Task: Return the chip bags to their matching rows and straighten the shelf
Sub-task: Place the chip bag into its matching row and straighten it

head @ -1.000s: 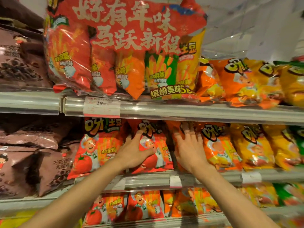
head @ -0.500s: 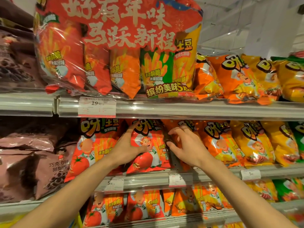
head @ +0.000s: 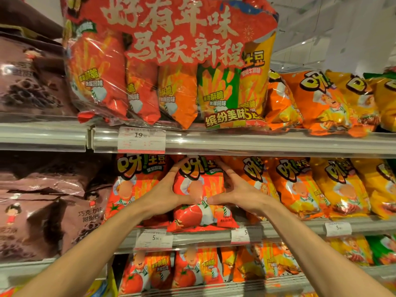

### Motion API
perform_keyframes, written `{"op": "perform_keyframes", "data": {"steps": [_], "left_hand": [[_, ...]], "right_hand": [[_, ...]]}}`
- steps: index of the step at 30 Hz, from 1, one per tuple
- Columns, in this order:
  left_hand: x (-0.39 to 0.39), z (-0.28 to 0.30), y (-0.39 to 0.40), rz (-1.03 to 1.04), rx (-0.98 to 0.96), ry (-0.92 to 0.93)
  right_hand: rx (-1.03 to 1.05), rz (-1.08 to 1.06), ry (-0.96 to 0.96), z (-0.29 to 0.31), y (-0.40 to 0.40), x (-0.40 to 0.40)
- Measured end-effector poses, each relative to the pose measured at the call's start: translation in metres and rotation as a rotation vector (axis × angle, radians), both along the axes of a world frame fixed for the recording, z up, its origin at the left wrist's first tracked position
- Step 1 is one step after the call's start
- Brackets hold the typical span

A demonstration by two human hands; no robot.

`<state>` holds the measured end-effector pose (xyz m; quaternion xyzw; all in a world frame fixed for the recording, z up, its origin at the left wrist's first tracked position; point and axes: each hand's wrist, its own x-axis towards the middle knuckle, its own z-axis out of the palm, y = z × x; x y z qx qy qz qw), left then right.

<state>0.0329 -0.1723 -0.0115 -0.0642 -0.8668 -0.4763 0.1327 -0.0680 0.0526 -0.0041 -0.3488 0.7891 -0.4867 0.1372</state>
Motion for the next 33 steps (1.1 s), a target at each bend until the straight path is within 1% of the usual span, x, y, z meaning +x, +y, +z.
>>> {"op": "perform_keyframes", "data": {"steps": [5,11,14,16,18,19,21,22,24,26,28,30,31,33], "left_hand": [[-0.008,0.003,0.001,-0.024,0.004,-0.01],[-0.009,0.004,0.004,0.037,-0.02,-0.032],[-0.001,0.005,0.002,0.077,-0.041,-0.014],[0.009,0.002,-0.005,0.235,-0.145,0.106],[0.02,-0.005,-0.016,0.476,-0.378,0.31],[0.026,-0.008,-0.022,0.562,-0.49,0.403],[0.033,-0.014,-0.034,0.639,-0.65,0.527],[0.035,-0.017,-0.039,0.661,-0.704,0.53],[0.037,-0.021,-0.047,0.703,-0.781,0.438],[0.037,-0.026,-0.053,0.715,-0.81,0.357],[0.035,-0.03,-0.057,0.676,-0.805,0.302],[0.033,-0.033,-0.061,0.643,-0.793,0.285],[0.031,-0.033,-0.063,0.641,-0.799,0.285],[0.029,-0.036,-0.066,0.645,-0.823,0.296]], "right_hand": [[0.028,-0.02,0.066,0.0,0.003,-0.002],[0.026,-0.045,0.054,-0.001,0.007,-0.005],[-0.015,-0.077,0.096,0.002,0.01,-0.005],[-0.038,-0.118,0.096,0.004,0.011,-0.005],[-0.06,-0.139,0.105,0.001,0.006,-0.004],[-0.07,-0.144,0.124,-0.002,0.001,-0.003],[-0.088,-0.154,0.158,-0.008,-0.009,-0.001],[-0.101,-0.162,0.161,-0.009,-0.013,0.0],[-0.138,-0.186,0.148,-0.009,-0.016,-0.002],[-0.151,-0.206,0.14,-0.009,-0.017,-0.004],[-0.07,-0.205,0.126,-0.011,-0.02,-0.001],[0.075,-0.2,0.143,-0.014,-0.024,0.003],[0.161,-0.215,0.189,-0.014,-0.025,0.005],[0.314,-0.305,0.351,-0.014,-0.029,0.012]]}}
